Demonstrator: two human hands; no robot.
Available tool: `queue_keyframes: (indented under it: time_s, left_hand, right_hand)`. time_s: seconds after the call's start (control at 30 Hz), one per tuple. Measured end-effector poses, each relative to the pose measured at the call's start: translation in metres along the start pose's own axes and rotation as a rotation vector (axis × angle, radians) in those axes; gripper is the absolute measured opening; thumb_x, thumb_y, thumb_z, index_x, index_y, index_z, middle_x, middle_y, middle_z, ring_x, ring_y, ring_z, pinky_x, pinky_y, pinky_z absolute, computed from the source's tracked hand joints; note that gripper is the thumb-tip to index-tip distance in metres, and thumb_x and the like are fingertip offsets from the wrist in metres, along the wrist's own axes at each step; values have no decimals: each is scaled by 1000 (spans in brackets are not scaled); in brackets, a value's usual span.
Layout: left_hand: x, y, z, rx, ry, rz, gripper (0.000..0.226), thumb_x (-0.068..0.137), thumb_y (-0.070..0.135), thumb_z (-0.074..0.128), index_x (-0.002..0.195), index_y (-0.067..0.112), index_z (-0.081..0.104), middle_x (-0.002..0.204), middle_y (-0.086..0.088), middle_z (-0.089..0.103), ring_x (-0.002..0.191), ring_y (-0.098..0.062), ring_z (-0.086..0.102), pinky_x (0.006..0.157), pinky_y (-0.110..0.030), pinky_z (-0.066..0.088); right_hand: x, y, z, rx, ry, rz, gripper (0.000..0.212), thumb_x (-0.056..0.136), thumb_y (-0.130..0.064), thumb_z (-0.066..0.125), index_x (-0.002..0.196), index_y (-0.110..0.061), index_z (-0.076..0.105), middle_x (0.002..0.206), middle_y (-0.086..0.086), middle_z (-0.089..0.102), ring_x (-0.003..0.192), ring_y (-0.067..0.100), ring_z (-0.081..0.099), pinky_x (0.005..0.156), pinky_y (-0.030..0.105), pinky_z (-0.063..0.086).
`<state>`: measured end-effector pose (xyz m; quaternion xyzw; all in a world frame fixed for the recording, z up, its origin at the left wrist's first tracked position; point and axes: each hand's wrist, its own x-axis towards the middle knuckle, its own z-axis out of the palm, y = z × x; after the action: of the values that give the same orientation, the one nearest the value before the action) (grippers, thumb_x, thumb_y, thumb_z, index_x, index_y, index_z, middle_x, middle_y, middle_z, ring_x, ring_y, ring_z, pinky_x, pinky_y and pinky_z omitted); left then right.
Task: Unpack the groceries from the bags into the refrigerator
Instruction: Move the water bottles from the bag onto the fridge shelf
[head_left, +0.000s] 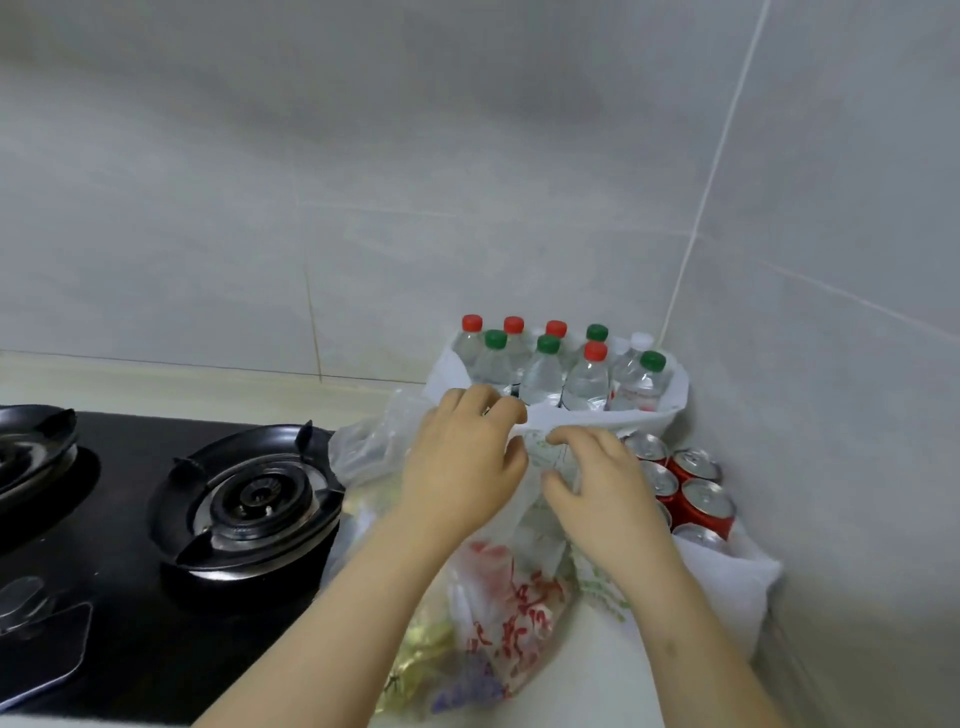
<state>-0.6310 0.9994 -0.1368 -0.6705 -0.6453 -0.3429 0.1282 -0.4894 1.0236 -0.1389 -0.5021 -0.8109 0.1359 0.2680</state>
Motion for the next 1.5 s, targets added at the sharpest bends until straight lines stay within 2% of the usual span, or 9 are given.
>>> queue_keyframes:
  time_s: [0.2, 0.4, 0.7, 0.8, 0.97, 1.1, 1.2, 1.37, 1.5]
  left_hand:
    - [43, 9, 42, -43, 42, 7, 19, 78, 14, 56, 94, 11, 66, 93, -7, 63, 85, -31, 56, 68, -38, 47]
    - [79, -5, 74, 19, -94, -81, 25, 89, 17, 48, 112, 16, 60, 111, -2, 58, 105, -24, 48, 85, -37, 43]
    - [119, -43, 106, 147, -189, -209, 30, 91, 14, 42, 118, 16, 55, 121, -2, 53, 109, -23, 44, 79, -29, 38]
    - [132, -60, 116, 173, -154, -240, 32, 89, 13, 45, 120, 15, 54, 124, -4, 50, 113, -26, 42, 83, -31, 38]
    - [155, -77, 132, 81, -63, -281, 36, 82, 6, 49, 118, 8, 53, 131, -8, 45, 120, -29, 40, 86, -36, 38]
    - [166, -90, 147, 83, -210, -290, 47, 85, 15, 51, 131, 14, 40, 138, -1, 38, 123, -23, 39, 89, -34, 40]
    - [172, -92, 155, -6, -236, -341, 43, 85, 16, 52, 126, 13, 41, 129, -2, 44, 111, -23, 46, 82, -36, 46]
    - [161, -85, 161, -352, -52, -427, 19, 80, 5, 54, 93, 15, 43, 78, 4, 47, 68, -18, 46, 58, -24, 38]
    - [154, -84, 160, -566, 47, -533, 16, 77, 3, 57, 86, 14, 50, 77, -2, 56, 66, -15, 46, 59, -15, 36]
  right_hand:
    - [46, 30, -5, -45, -26, -9, 39, 92, -30, 47, 131, -28, 45, 138, -7, 40, 128, 17, 33, 106, 35, 32]
    - [89, 57, -4, -67, -57, 4, 38, 92, -27, 47, 129, -25, 46, 135, -2, 44, 126, 20, 38, 104, 37, 34]
    - [166, 52, 21, 31, -33, -6, 35, 92, -22, 47, 127, -19, 49, 131, 3, 47, 114, 21, 48, 95, 36, 42]
    - [190, 49, 35, 53, 26, -11, 37, 91, -20, 47, 128, -18, 49, 132, 3, 47, 117, 21, 45, 92, 32, 40]
    - [223, 54, 58, 62, 65, 9, 49, 89, -16, 49, 138, -16, 40, 141, 6, 39, 129, 25, 34, 105, 36, 32]
    - [241, 62, 71, 138, -2, 36, 53, 89, -12, 50, 140, -13, 36, 140, 8, 38, 126, 26, 39, 102, 36, 37]
    - [243, 69, 75, 238, -17, 62, 41, 89, -5, 50, 129, -11, 44, 128, 10, 43, 107, 23, 48, 82, 29, 40]
    - [241, 79, 83, 413, 27, 64, 25, 87, -4, 54, 107, -16, 46, 104, 4, 50, 85, 16, 48, 67, 26, 37]
    - [241, 78, 85, 605, 58, 164, 22, 82, -2, 57, 94, -15, 44, 83, 0, 49, 78, 18, 48, 64, 27, 38]
